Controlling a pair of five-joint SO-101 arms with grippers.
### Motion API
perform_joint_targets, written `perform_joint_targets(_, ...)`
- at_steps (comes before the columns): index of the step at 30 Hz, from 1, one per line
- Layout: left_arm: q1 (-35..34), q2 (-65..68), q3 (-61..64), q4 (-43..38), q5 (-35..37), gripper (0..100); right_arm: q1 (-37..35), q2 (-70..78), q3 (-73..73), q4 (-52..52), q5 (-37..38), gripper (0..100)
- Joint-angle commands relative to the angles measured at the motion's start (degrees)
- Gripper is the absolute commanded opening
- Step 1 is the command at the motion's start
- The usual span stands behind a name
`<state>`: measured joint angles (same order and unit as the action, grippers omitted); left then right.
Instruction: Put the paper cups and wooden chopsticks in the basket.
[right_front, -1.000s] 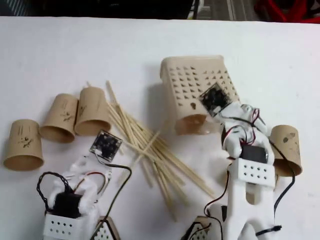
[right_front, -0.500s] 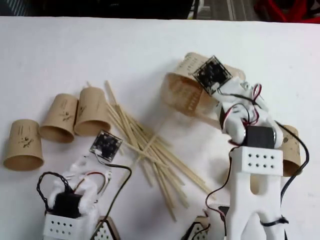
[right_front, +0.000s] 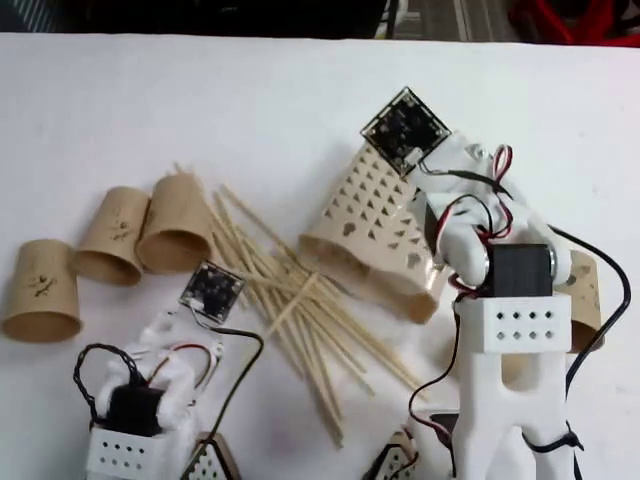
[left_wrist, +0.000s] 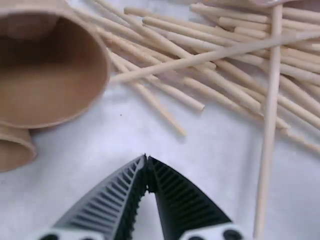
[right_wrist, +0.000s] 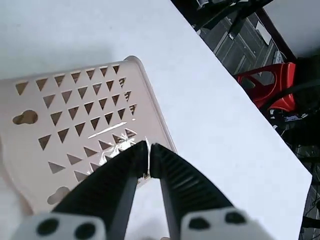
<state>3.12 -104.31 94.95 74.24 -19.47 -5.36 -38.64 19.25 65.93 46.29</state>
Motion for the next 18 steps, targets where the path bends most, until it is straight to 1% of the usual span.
perform_joint_targets(1,0.31,-0.13,-2.73,0.00,-0.09,2,-0.40,0.13,-2.46,1.01,-2.37,1.9)
perform_joint_targets(4,0.31,-0.13,-2.73,0.00,-0.09,2,-0.92,-0.31,-2.46,6.46,-2.55,2.6)
perform_joint_targets(5,0.31,-0.13,-2.73,0.00,-0.09,2,-1.71,-0.31,-2.55,8.92,-2.55,4.2)
perform_joint_targets(7,0.31,-0.13,-2.73,0.00,-0.09,2,-3.21,-0.40,-2.55,13.67,-2.55,10.6)
perform_joint_targets(11,0.31,-0.13,-2.73,0.00,-0.09,2,-5.05,-0.40,-2.46,21.49,-2.55,27.1)
perform_joint_targets(13,0.31,-0.13,-2.73,0.00,-0.09,2,-6.29,-0.40,-2.11,24.84,-2.55,32.9)
perform_joint_targets(15,0.31,-0.13,-2.73,0.00,-0.09,2,-8.31,-0.48,0.09,26.15,-2.29,35.1)
perform_joint_targets(18,0.31,-0.13,-2.73,0.00,-0.09,2,-11.12,-0.48,6.33,24.92,1.85,35.1)
